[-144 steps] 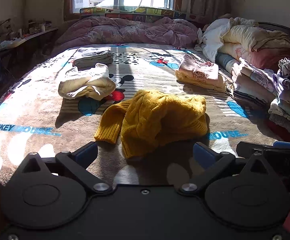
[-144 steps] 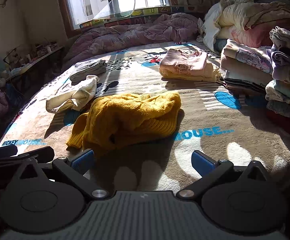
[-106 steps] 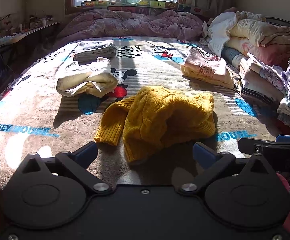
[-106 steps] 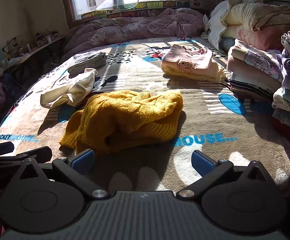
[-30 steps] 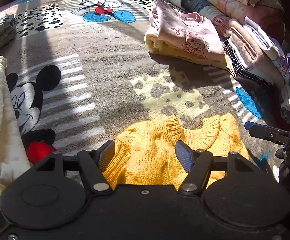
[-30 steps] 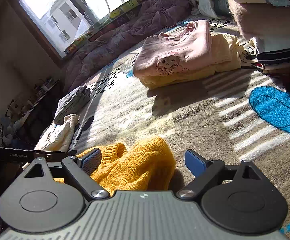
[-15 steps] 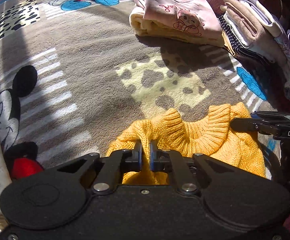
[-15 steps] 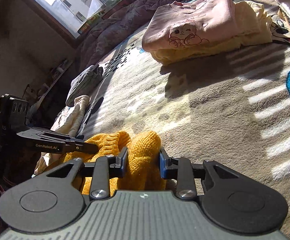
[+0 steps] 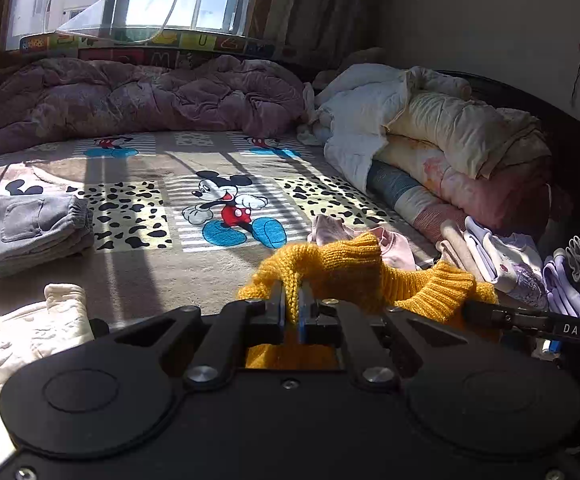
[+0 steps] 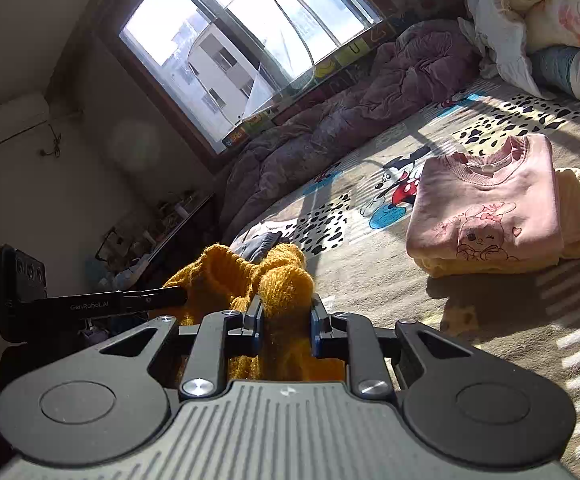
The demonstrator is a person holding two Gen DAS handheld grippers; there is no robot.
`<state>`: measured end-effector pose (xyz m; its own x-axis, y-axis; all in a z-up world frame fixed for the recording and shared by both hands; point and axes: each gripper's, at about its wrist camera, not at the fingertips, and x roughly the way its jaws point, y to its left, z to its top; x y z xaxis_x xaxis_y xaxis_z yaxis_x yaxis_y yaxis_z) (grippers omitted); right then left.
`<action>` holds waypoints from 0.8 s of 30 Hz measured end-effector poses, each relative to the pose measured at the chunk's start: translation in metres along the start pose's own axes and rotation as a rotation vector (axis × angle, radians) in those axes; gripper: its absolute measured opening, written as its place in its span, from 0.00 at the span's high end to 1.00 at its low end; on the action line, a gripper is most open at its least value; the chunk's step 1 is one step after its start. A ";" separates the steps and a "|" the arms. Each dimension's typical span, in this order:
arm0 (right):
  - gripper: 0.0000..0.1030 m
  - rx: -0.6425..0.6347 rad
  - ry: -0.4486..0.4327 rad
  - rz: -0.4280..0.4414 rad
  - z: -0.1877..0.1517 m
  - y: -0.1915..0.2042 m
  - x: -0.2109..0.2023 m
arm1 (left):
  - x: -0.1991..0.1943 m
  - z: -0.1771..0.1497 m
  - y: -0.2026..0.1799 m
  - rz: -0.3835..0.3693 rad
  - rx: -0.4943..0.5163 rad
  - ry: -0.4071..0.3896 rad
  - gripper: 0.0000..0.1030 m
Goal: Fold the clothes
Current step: 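Lift the sweater with both grippers and shake it out flat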
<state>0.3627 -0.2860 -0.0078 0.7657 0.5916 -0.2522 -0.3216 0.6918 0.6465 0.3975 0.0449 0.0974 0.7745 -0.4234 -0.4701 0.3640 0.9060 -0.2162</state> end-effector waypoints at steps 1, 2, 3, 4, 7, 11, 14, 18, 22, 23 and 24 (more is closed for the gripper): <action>0.78 -0.018 -0.030 0.010 0.013 0.010 -0.002 | -0.010 0.008 -0.002 -0.003 -0.008 -0.044 0.97; 0.78 -0.037 -0.059 0.020 0.026 0.020 -0.005 | -0.026 0.018 -0.005 -0.005 -0.006 -0.109 0.97; 0.78 -0.061 -0.091 0.030 0.038 0.032 -0.010 | -0.040 0.023 -0.007 -0.009 -0.008 -0.153 0.97; 0.78 -0.085 -0.122 0.039 0.050 0.044 -0.015 | -0.054 0.029 -0.009 -0.013 -0.010 -0.197 0.97; 0.78 -0.161 -0.183 0.051 0.060 0.066 -0.032 | -0.082 0.015 -0.016 0.000 0.033 -0.270 0.97; 0.78 -0.253 -0.187 0.046 0.036 0.077 -0.052 | -0.096 -0.058 -0.019 0.003 0.037 -0.219 0.97; 0.78 -0.247 -0.104 0.016 -0.018 0.061 -0.059 | -0.092 -0.137 -0.020 0.044 0.040 -0.121 0.97; 0.78 -0.194 0.068 -0.056 -0.114 0.027 -0.059 | -0.082 -0.243 -0.015 0.069 -0.059 0.048 0.97; 0.78 -0.162 0.201 -0.105 -0.196 0.012 -0.065 | -0.087 -0.315 -0.021 0.111 -0.100 0.166 0.97; 0.78 -0.163 0.222 -0.112 -0.208 0.013 -0.069 | -0.092 -0.323 -0.018 0.108 -0.135 0.178 0.97; 0.76 -0.159 0.238 -0.116 -0.218 0.013 -0.074 | -0.097 -0.330 -0.016 0.105 -0.171 0.189 0.97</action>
<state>0.1808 -0.2307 -0.1380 0.6568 0.5722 -0.4912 -0.3368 0.8053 0.4879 0.1460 0.0727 -0.1366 0.6875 -0.3331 -0.6452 0.1817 0.9392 -0.2913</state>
